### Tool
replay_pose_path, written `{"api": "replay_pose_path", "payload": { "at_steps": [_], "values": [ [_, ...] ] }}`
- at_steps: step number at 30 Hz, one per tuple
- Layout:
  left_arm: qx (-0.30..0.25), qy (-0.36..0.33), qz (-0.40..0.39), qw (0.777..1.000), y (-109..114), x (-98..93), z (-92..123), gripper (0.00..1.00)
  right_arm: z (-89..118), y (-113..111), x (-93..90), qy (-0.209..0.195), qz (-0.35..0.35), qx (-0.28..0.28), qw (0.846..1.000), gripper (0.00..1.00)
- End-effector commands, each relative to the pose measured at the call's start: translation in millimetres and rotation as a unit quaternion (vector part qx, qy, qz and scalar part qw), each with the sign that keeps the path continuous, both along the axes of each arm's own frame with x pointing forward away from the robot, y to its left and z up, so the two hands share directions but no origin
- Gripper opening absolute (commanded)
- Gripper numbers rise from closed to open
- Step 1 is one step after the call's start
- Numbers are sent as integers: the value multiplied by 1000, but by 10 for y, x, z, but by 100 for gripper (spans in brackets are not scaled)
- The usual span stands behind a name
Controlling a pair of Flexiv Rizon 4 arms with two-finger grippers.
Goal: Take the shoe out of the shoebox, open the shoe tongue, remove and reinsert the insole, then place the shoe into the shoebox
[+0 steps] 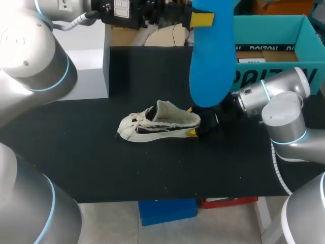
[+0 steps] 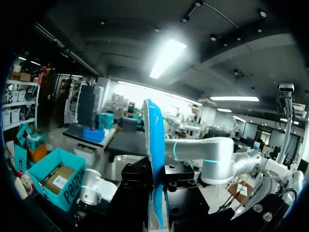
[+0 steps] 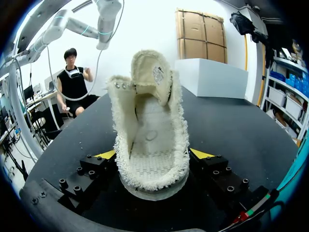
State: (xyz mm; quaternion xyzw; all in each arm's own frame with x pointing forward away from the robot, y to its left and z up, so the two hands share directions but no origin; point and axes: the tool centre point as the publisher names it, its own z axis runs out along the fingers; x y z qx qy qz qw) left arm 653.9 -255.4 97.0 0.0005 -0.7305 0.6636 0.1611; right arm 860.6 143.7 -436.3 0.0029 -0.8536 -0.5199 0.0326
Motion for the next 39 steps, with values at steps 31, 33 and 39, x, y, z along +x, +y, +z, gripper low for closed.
{"api": "replay_pose_path", "payload": {
  "at_steps": [31,33,39],
  "values": [
    [-1,0,1,1000,-18,-1,-9,0,525,-119,239,-34,44,-334,941,100],
    [-1,0,1,1000,-18,-1,-9,0,524,-104,227,-35,45,-352,934,100],
    [-1,0,1,1000,-18,-1,-9,0,495,-83,149,-29,48,-390,919,100]
  ]
}}
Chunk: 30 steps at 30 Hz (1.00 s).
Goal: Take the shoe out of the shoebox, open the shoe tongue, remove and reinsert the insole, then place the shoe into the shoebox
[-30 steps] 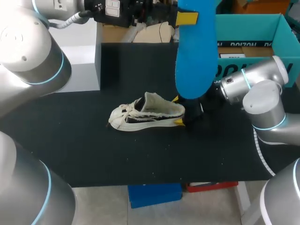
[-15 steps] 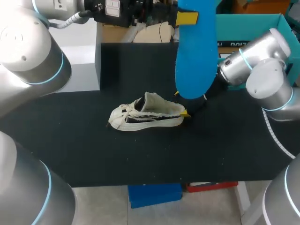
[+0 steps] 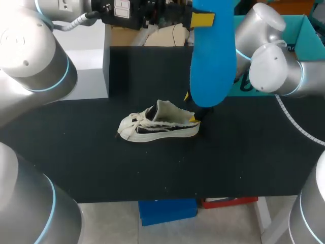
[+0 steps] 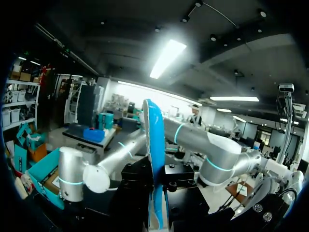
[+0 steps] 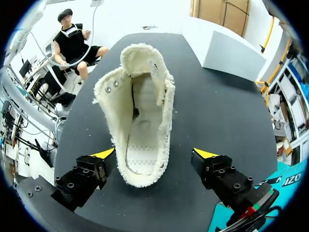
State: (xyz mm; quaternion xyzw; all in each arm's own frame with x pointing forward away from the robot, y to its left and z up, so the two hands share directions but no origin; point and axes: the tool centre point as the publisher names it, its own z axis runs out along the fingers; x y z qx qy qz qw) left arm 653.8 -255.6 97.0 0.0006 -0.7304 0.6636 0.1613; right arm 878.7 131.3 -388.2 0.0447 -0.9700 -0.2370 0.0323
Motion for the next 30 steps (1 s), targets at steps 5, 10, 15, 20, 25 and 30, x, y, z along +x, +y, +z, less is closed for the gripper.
{"api": "replay_pose_path", "payload": {
  "at_steps": [5,10,15,20,25,30],
  "values": [
    [-1,0,1,1000,-17,-1,-9,0,41,80,-121,-7,5,-121,993,100],
    [-1,0,1,1000,-17,-1,-9,0,36,108,-182,-11,2,-144,990,100],
    [-1,0,1,1000,-17,-1,-9,0,3,163,-223,-17,-2,-161,987,100],
    [-1,0,1,1000,-17,-1,-9,0,-46,223,-231,-20,-1,-166,986,100],
    [-1,0,1,1000,-17,-1,-9,0,-80,265,-227,-26,0,-175,984,100],
    [-1,0,1,1000,-17,-1,-9,0,-88,268,-233,-27,-2,-178,984,100]
  ]
}}
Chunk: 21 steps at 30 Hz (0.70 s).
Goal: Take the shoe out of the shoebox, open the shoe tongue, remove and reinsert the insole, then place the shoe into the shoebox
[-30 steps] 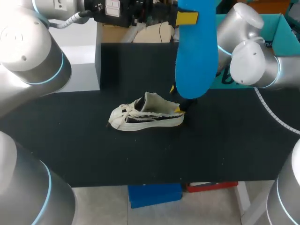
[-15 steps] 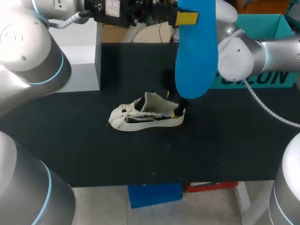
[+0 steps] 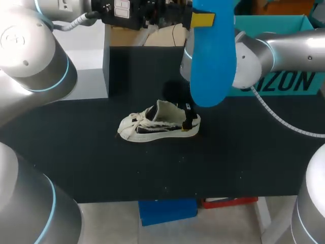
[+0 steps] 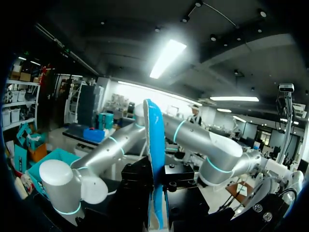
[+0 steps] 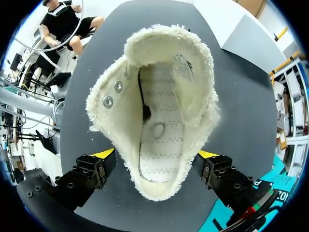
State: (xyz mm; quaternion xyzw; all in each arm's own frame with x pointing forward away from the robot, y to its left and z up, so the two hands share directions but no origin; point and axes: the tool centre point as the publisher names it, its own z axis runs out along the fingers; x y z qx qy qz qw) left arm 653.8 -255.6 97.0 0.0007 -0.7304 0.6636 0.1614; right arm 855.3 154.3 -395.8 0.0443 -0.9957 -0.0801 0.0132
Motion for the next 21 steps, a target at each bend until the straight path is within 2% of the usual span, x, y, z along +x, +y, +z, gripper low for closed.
{"api": "replay_pose_path", "payload": {
  "at_steps": [1,12,19,21],
  "values": [
    [-1,0,1,1000,-17,-1,-9,0,-17,36,-3,-1,-1,-21,1000,100],
    [-1,0,1,1000,-17,-1,-9,0,-45,17,-27,-9,5,-13,1000,100],
    [-1,0,1,1000,-17,-1,-9,0,32,-77,12,-31,23,74,996,100],
    [-1,0,1,1000,-17,-1,-9,0,40,-89,14,-29,27,74,996,100]
  ]
}}
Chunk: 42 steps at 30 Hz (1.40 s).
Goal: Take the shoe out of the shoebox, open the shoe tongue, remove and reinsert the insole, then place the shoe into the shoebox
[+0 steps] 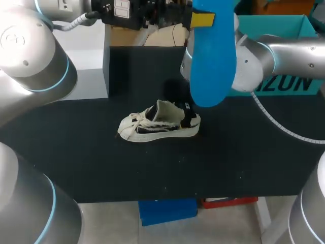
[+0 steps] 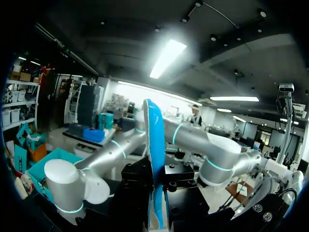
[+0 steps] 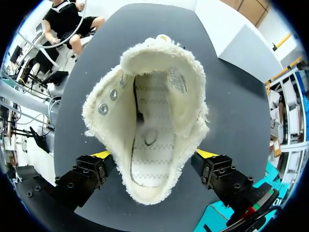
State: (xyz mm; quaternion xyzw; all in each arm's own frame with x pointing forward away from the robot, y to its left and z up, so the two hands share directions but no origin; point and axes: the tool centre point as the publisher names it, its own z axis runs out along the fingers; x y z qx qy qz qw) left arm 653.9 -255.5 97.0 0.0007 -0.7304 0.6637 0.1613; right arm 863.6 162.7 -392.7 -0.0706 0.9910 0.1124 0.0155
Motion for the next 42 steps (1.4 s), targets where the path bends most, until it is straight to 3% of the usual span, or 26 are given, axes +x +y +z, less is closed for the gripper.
{"api": "replay_pose_path", "payload": {
  "at_steps": [1,5,13,29,42],
  "values": [
    [-1,0,1,1000,-17,-1,-9,0,6,-184,-69,3,4,51,999,100],
    [-1,0,1,1000,-17,-1,-9,0,-21,-252,-62,2,-15,131,991,100],
    [-1,0,1,1000,-17,-1,-9,0,-59,-302,-80,7,-39,211,977,100],
    [-1,0,1,1000,-17,-1,-9,0,-230,-358,-65,-1,-59,295,954,100],
    [-1,0,1,1000,-17,-1,-9,0,-332,-333,9,21,-49,336,940,100]
  ]
}}
